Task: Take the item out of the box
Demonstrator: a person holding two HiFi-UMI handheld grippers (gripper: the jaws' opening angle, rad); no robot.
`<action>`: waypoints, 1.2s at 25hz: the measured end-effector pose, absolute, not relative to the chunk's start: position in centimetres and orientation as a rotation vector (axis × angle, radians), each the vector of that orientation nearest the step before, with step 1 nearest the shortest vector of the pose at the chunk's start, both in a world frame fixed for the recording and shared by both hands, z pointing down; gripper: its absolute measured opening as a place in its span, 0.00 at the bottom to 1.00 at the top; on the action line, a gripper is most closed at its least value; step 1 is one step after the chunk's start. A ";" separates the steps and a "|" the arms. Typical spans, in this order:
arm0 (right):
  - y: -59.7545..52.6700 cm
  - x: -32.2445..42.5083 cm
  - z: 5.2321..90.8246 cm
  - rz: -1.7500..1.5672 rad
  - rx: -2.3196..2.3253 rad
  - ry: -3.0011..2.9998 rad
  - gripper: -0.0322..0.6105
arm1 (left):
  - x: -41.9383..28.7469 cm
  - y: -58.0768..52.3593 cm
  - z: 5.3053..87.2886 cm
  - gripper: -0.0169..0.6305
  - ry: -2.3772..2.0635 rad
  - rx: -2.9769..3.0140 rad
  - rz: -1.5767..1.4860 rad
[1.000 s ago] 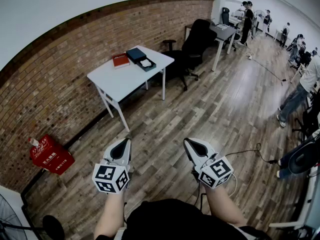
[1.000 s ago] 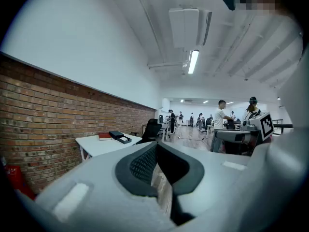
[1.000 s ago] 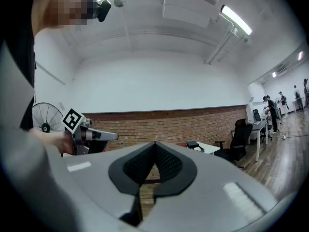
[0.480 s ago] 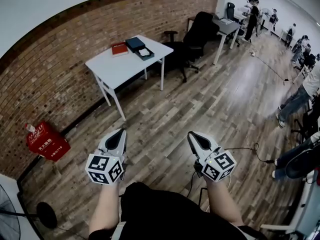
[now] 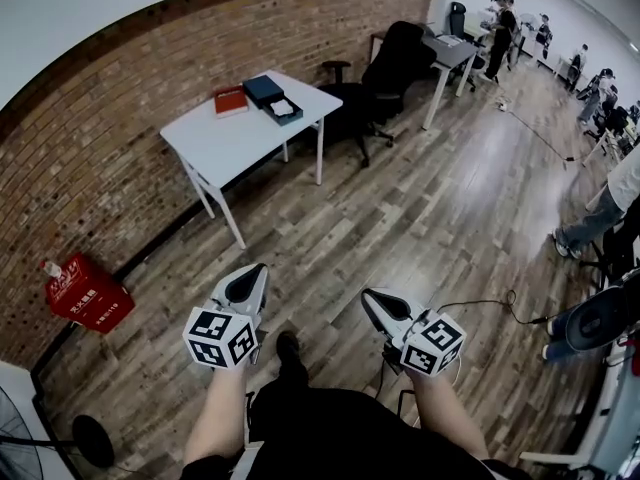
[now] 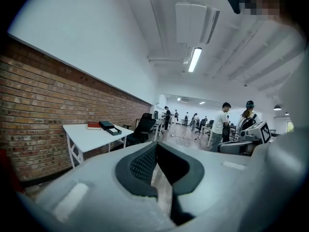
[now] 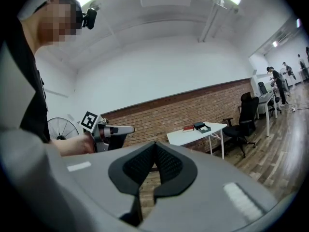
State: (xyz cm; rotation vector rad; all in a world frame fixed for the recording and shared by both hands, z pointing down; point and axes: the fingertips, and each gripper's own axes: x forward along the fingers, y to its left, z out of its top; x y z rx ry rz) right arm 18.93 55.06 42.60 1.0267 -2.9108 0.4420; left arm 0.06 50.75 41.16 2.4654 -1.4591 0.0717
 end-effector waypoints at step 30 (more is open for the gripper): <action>25.9 5.9 48.8 0.721 1.110 -2.686 0.05 | -14.3 23.6 46.5 0.03 -1.366 2.366 0.133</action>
